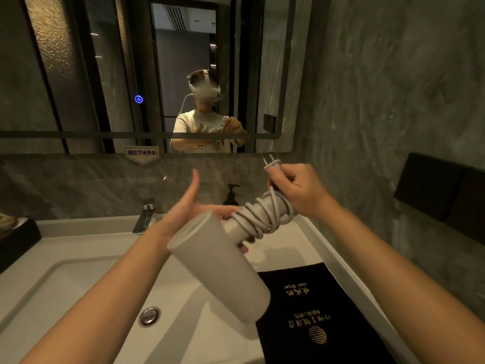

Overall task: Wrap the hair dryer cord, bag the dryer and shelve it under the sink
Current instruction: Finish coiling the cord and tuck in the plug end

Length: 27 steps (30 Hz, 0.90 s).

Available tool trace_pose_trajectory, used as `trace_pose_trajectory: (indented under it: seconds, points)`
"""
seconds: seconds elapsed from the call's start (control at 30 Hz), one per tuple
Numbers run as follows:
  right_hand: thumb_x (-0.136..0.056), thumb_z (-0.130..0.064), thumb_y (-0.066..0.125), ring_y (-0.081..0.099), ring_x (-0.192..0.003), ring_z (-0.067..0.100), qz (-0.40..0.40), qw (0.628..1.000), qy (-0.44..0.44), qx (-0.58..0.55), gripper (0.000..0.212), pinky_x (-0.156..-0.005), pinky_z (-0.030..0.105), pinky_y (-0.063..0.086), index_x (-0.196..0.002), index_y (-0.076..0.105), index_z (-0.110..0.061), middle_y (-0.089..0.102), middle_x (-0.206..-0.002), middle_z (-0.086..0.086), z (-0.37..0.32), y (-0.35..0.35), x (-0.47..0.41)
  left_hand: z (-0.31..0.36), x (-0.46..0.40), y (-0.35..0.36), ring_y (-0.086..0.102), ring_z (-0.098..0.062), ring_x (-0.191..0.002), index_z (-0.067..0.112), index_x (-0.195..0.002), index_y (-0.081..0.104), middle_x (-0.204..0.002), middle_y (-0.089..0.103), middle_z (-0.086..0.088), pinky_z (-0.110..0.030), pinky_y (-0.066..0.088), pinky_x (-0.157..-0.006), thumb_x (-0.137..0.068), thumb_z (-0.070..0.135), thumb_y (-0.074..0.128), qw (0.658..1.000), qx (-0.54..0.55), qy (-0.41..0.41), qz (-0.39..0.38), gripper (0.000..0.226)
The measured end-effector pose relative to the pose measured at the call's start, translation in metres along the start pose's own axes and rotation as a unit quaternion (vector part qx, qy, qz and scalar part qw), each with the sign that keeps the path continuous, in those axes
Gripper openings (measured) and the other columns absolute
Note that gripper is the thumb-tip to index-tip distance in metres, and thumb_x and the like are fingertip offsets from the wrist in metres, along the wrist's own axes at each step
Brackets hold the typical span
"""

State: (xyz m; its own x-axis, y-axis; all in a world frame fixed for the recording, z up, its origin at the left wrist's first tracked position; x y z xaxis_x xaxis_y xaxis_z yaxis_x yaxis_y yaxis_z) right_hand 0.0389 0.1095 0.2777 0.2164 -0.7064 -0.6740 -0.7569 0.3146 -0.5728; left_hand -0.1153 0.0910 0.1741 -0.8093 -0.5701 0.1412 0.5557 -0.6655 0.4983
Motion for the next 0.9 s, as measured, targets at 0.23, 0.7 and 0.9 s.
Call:
trace_pose_trajectory:
  seconds: [0.23,0.7,0.9]
  points:
    - [-0.088,-0.052,0.035,0.052,-0.052,0.026,-0.070,0.997,-0.034,0.018,0.058,-0.055,0.051,0.045,-0.062,0.058,-0.005,0.056,-0.054,0.011,-0.013,0.023,0.013,-0.023,-0.025,0.039,0.068,-0.021,-0.075,0.011,-0.110,0.063,-0.094,0.067,-0.012,-0.030,0.057,-0.066,-0.072,0.062,0.068,0.974,-0.205,-0.067,-0.068,0.064]
    - [-0.096,-0.030,0.049,0.061,-0.085,0.020,0.121,0.973,0.072,-0.181,0.022,-0.079,0.040,0.050,-0.100,0.068,-0.019,0.069,-0.091,0.009,0.005,-0.007,0.025,0.002,-0.036,0.027,0.066,-0.012,-0.062,0.013,-0.098,0.060,-0.082,0.065,-0.010,-0.023,0.054,-0.051,-0.085,0.036,0.059,0.923,-0.238,0.202,0.226,0.026]
    - [-0.087,-0.028,0.063,0.056,-0.068,0.008,0.127,0.896,0.166,-0.391,0.010,-0.068,0.027,0.046,-0.084,0.061,-0.018,0.063,-0.071,-0.009,0.020,0.003,0.028,0.012,-0.024,0.026,0.064,-0.004,-0.064,0.005,-0.112,0.054,-0.081,0.067,-0.004,-0.019,0.052,-0.056,-0.084,0.031,0.066,0.867,-0.281,0.286,0.297,0.041]
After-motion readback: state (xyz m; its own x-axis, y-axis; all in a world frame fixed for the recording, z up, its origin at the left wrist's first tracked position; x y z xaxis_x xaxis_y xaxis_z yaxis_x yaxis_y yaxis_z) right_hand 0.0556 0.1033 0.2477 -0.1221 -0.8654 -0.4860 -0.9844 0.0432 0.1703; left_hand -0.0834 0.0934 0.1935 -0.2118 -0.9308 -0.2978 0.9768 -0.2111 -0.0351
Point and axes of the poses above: each hand's wrist, its own x-axis away from the middle knuckle, its own y-axis out of the palm, z = x × y, the point moved 8 cm from there along -x, towards the middle knuckle
